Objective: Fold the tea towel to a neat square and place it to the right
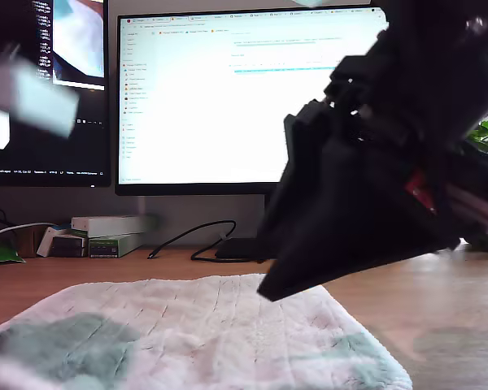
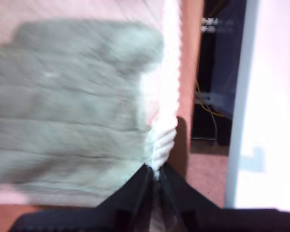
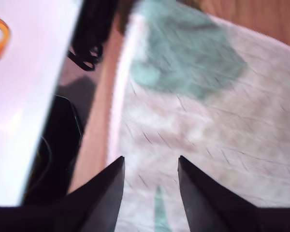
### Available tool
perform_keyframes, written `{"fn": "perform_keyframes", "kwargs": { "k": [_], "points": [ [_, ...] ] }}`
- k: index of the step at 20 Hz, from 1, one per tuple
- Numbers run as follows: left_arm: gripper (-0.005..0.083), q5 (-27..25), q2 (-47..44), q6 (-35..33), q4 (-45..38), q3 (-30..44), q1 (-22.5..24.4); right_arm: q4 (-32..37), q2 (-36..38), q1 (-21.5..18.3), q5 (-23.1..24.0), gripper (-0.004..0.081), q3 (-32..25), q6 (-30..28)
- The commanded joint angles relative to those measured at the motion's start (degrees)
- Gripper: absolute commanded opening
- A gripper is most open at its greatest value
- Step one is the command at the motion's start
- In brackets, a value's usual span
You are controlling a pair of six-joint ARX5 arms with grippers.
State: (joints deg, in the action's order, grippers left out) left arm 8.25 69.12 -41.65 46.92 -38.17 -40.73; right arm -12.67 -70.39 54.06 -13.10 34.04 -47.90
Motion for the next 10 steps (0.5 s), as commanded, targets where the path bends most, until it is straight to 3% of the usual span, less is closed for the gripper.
{"fn": "perform_keyframes", "kwargs": {
  "k": [1,5,10],
  "points": [
    [-0.0024,0.3,0.2,-0.4,0.3,-1.8,0.1,0.1,-0.3,0.3,-0.2,0.0318,-0.2,1.7],
    [-0.0024,0.8,0.2,-0.3,2.3,-6.0,0.1,-2.5,-0.3,0.3,0.1,0.0324,-0.2,3.3],
    [-0.0024,4.0,0.2,-0.2,3.1,-11.4,0.1,5.2,-1.0,3.1,-1.6,0.0338,-0.2,15.9]
  ]
}}
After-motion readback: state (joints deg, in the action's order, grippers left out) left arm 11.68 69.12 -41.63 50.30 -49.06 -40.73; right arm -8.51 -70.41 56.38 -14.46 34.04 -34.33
